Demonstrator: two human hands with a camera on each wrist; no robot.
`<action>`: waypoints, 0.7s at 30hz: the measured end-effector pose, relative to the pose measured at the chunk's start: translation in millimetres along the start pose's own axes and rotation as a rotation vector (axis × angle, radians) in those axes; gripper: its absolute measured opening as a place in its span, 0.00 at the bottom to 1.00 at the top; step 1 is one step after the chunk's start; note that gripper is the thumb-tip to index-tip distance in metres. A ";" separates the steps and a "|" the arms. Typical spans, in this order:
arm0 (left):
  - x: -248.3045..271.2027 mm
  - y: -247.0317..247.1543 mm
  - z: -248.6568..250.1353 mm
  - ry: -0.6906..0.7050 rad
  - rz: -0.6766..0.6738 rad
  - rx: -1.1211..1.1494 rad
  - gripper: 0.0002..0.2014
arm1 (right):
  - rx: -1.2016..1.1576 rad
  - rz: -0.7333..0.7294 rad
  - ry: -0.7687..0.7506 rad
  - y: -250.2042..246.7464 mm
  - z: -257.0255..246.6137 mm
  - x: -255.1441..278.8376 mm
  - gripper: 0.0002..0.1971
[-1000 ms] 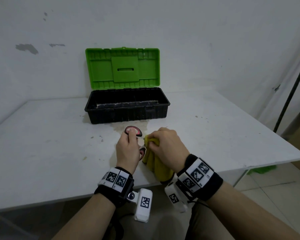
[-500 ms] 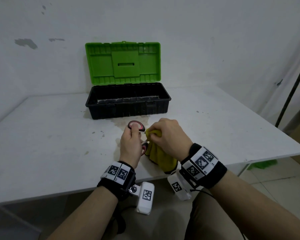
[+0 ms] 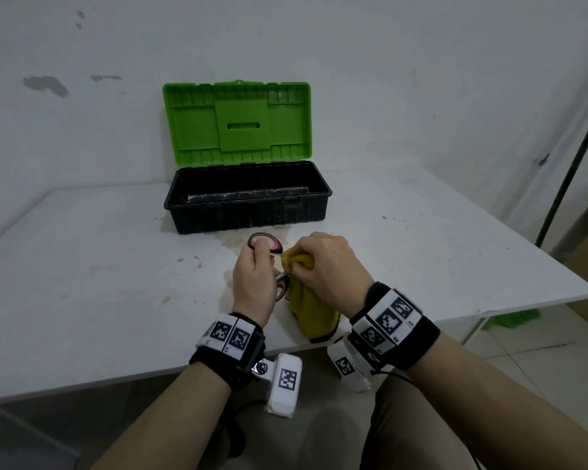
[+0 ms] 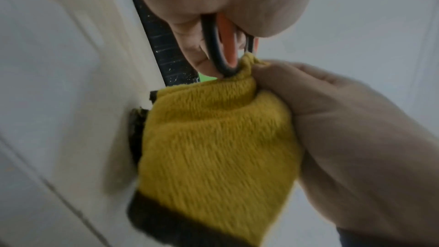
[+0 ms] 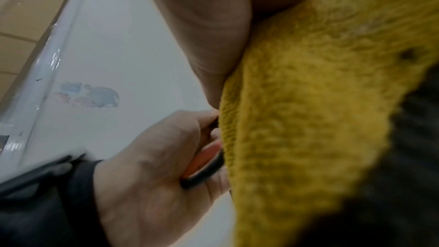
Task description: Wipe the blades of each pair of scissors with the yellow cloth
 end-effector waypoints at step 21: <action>-5.7 -5.7 -0.2 0.015 -0.021 -0.031 0.19 | 0.009 -0.133 -0.103 15.8 -6.9 8.8 0.10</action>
Point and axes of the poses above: each hand's wrist, its own x-axis away from the middle knuckle, its own y-axis out of the palm, z = x × y, the point moved 8 cm from there along -x, towards the middle knuckle, and after that the axes turned 8 degrees about -y, right-handed, at the moved point
